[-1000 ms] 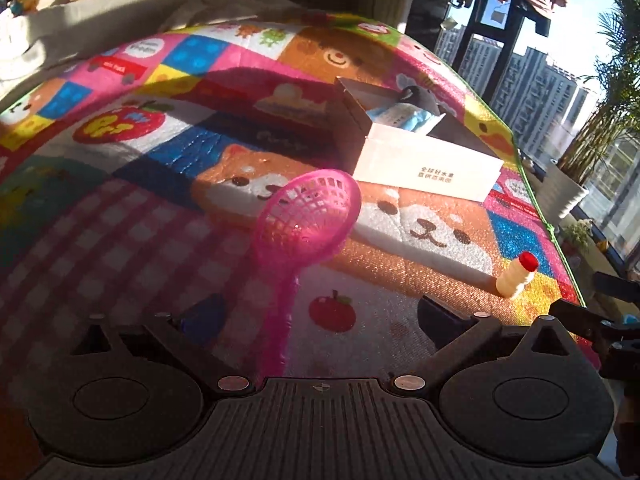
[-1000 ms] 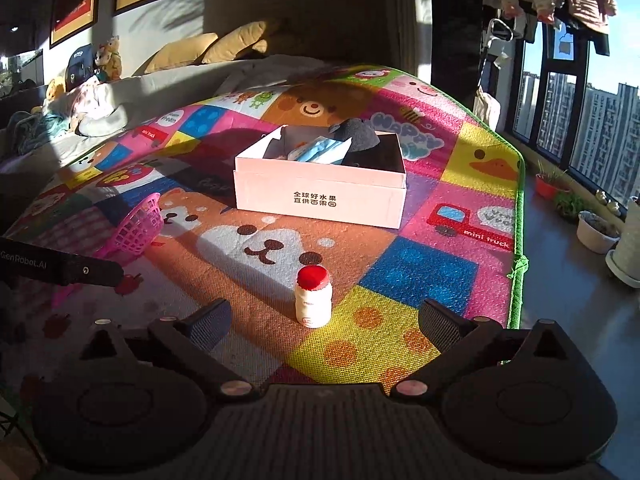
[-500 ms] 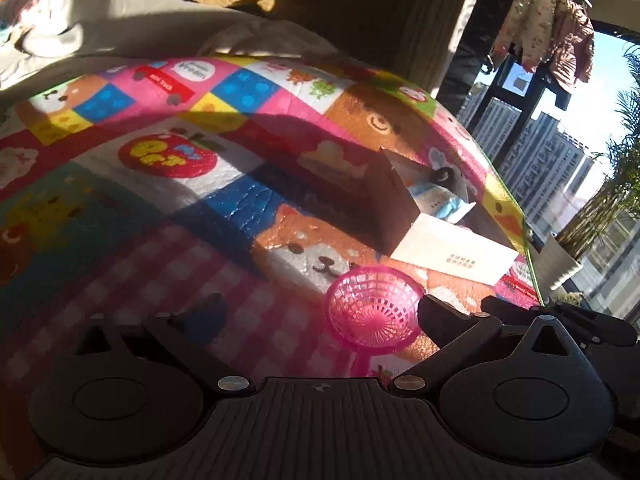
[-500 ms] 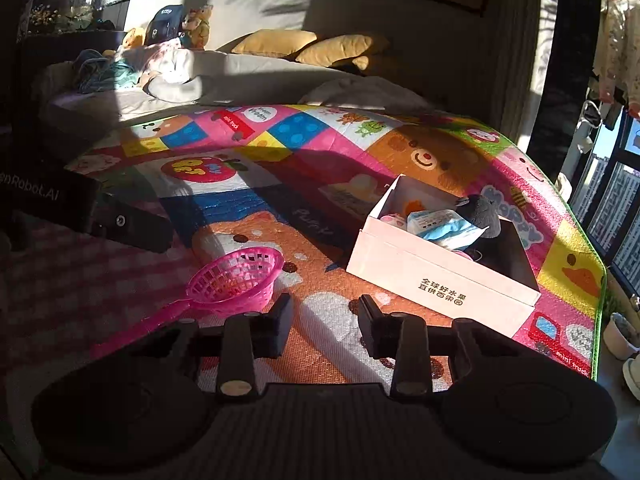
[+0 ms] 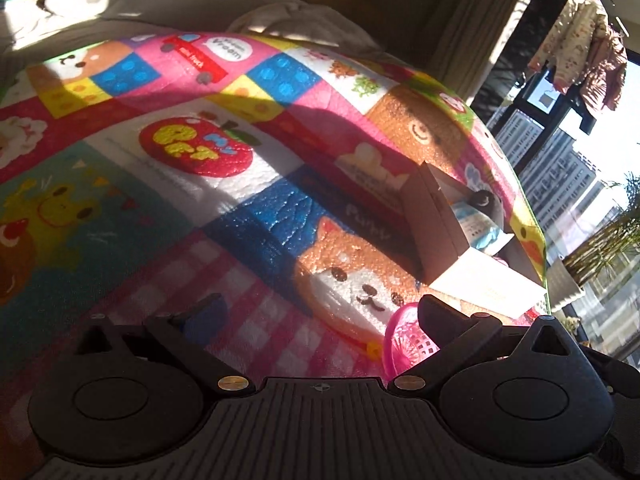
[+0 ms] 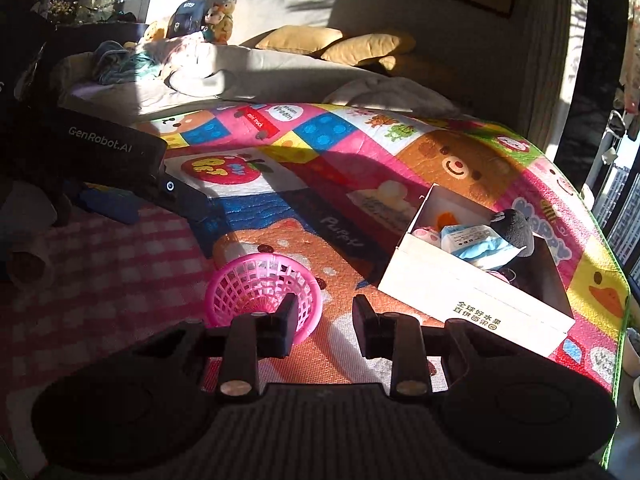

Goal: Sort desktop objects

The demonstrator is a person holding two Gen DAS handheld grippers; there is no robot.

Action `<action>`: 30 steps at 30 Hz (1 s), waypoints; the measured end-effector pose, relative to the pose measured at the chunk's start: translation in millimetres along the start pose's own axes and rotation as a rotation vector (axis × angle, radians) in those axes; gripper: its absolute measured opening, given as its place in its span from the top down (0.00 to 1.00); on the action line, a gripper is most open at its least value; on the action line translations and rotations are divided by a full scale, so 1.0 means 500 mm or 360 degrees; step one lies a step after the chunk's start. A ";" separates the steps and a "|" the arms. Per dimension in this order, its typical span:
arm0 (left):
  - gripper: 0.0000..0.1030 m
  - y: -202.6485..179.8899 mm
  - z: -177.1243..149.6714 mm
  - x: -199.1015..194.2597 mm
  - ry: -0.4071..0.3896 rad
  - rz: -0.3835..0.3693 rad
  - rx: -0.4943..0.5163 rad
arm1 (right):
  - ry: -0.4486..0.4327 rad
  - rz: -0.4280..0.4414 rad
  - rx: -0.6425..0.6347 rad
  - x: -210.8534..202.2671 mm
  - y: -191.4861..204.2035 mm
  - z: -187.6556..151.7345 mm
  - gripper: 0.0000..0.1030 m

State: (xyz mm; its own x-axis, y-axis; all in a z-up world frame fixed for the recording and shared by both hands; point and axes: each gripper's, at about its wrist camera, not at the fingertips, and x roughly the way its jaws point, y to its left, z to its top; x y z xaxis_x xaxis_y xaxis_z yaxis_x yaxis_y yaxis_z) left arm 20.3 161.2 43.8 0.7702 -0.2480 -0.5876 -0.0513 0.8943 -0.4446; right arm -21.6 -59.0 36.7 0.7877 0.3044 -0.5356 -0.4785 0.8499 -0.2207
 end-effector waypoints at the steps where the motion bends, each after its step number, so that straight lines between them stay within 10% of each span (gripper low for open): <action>1: 0.00 -0.002 0.008 0.002 0.0007 -0.0017 0.0006 | 0.0023 0.0012 0.0002 0.015 0.004 0.002 0.72; 7: 0.00 -0.035 0.007 0.031 0.0122 -0.0169 0.0049 | 0.0217 0.0068 0.0053 0.068 0.002 -0.029 0.73; 20: 0.00 -0.169 -0.034 0.108 0.0437 -0.0511 0.0014 | 0.0117 0.0093 0.0048 0.021 -0.012 -0.061 0.72; 30: 0.00 -0.293 -0.075 0.082 0.0501 -0.0655 0.0153 | -0.0051 -0.0289 0.0182 -0.143 -0.144 -0.140 0.39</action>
State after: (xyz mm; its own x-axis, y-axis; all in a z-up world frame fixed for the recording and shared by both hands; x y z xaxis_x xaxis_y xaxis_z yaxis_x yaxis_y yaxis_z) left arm 35.4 6.1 59.3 0.4855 -0.6724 -0.5587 0.2849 0.7259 -0.6261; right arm -70.5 -172.2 33.6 0.8696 0.1539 -0.4692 -0.2821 0.9347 -0.2161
